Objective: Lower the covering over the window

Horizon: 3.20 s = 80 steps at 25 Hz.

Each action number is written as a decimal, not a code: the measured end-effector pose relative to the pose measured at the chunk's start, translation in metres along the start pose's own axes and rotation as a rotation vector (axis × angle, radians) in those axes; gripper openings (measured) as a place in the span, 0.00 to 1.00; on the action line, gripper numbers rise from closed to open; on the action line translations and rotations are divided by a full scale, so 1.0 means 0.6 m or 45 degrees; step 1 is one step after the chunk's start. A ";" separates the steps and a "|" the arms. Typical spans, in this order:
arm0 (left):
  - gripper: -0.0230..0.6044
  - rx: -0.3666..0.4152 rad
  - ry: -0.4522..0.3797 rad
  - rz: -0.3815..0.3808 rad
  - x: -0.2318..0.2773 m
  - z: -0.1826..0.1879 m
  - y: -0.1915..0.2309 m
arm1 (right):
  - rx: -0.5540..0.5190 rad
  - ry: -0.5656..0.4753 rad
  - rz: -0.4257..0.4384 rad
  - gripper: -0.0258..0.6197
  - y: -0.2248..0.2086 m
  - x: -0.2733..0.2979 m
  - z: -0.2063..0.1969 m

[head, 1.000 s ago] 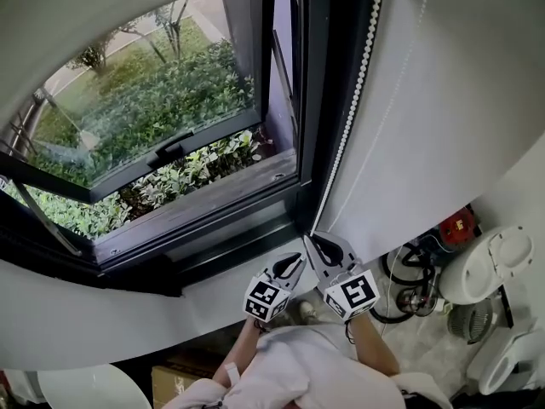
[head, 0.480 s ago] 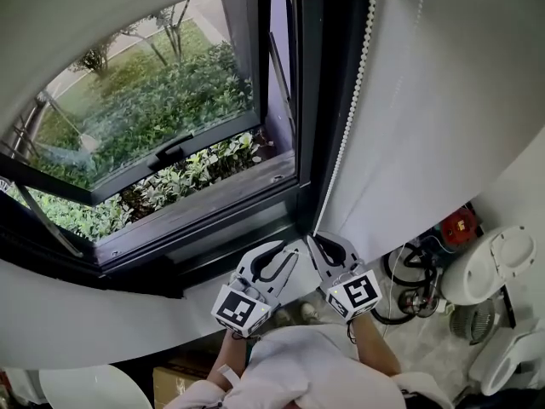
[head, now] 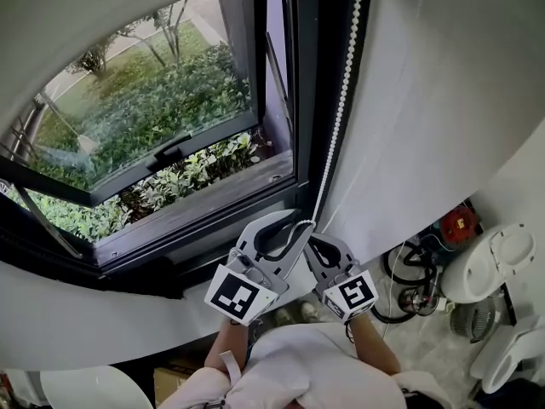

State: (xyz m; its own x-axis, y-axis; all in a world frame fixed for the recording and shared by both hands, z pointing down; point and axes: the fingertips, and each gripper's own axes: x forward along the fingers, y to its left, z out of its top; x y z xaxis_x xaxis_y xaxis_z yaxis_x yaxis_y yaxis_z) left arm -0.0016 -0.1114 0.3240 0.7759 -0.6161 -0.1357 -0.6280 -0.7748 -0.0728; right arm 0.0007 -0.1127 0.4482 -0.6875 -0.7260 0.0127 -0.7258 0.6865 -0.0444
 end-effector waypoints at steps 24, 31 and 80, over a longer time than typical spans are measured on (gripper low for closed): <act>0.08 -0.160 0.015 -0.058 0.045 -0.003 0.016 | 0.037 0.133 0.042 0.04 0.019 0.010 -0.067; 0.08 -0.208 0.075 -0.028 0.037 -0.067 0.009 | 0.044 0.263 0.033 0.04 0.012 0.002 -0.131; 0.08 -0.286 0.308 0.009 -0.010 -0.319 -0.038 | -0.093 -0.240 -0.022 0.04 -0.021 0.001 0.194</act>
State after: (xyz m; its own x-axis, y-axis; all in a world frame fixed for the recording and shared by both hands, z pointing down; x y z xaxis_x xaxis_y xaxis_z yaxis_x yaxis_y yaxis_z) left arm 0.0194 -0.1171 0.5155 0.7805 -0.6162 0.1052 -0.6250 -0.7659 0.1509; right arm 0.0120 -0.1264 0.3325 -0.6633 -0.7277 -0.1744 -0.7420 0.6699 0.0265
